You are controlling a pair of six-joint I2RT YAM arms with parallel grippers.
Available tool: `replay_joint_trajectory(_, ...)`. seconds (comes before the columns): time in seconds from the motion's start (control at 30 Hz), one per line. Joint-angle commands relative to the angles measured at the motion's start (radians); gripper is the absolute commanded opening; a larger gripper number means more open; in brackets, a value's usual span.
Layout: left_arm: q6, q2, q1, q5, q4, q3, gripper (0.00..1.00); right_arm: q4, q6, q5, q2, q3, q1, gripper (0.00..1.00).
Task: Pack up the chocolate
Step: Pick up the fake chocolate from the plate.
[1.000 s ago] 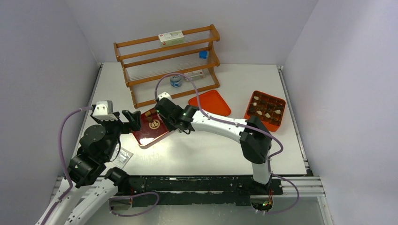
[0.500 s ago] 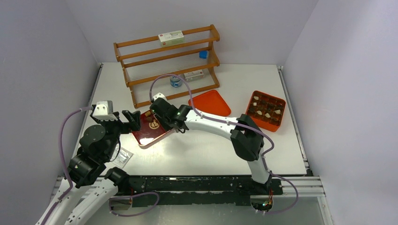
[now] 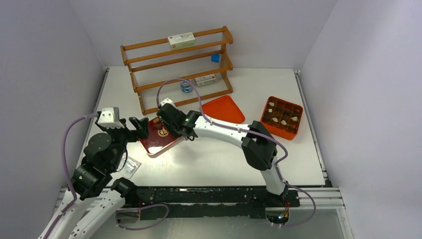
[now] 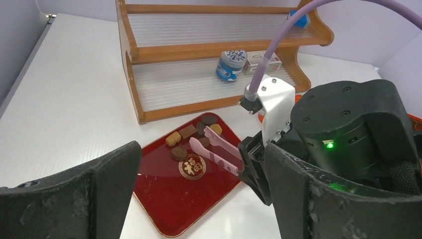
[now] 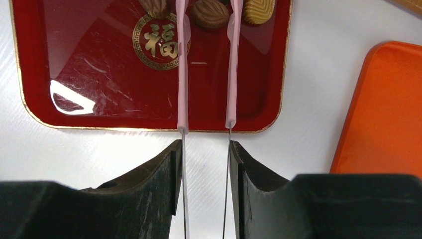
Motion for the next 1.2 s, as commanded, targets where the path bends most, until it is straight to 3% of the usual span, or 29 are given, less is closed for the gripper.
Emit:
replay_joint_trajectory(0.0, 0.012, -0.014, 0.005, -0.02, 0.037, 0.005, 0.98, -0.013, -0.016, 0.029, 0.026, 0.033, 0.014, 0.41)
replay_joint_trajectory(0.47, 0.012, -0.031, 0.005, -0.028, 0.036, 0.003, 0.98, -0.06, -0.021, 0.067, -0.014, 0.036, 0.041, 0.35)
replay_joint_trajectory(1.17, 0.009, -0.03, 0.005, -0.029, 0.034, 0.001, 0.98, -0.08, 0.046, 0.066, -0.149, -0.072, 0.041, 0.33)
